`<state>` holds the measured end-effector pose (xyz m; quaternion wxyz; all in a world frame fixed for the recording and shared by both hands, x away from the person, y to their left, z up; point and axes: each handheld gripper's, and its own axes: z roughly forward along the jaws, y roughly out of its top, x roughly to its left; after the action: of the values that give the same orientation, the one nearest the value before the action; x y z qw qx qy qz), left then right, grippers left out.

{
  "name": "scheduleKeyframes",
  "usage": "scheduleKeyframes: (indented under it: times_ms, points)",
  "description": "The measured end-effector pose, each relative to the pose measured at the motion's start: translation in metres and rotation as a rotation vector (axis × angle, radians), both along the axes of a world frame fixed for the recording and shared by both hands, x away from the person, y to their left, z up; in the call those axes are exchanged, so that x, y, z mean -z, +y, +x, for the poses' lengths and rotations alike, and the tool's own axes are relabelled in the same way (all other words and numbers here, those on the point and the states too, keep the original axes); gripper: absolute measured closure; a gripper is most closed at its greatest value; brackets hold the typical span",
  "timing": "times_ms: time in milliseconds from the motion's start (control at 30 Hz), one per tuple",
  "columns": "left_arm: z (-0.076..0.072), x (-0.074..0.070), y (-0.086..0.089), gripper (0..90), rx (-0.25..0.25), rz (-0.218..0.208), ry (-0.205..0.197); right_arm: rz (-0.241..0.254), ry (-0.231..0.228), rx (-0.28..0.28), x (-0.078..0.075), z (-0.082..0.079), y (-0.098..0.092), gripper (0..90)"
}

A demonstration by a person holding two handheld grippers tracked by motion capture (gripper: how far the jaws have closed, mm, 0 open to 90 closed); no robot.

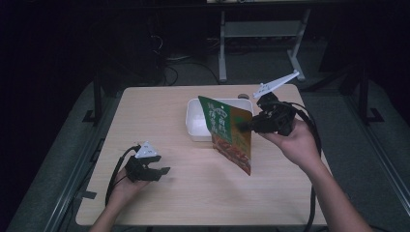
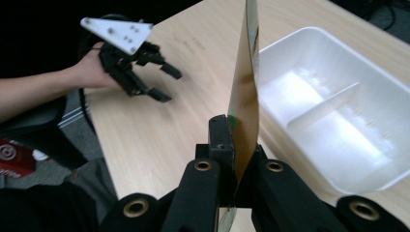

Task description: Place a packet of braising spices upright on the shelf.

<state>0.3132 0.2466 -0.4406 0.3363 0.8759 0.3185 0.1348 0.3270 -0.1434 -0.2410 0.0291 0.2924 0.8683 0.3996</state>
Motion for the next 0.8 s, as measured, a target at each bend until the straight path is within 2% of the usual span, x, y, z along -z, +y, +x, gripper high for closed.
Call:
scheduleKeyframes:
  times_ms: [267,800]
  points:
    - [0.000,0.000,0.000,39.2,-0.002,0.002,-0.005,-0.008,-0.032,0.055,-0.010,0.013,0.001,89.8]
    - [0.000,-0.001,0.001,38.5,0.001,-0.006,-0.008,-0.017,-0.062,0.092,-0.021,0.033,0.015,89.8]
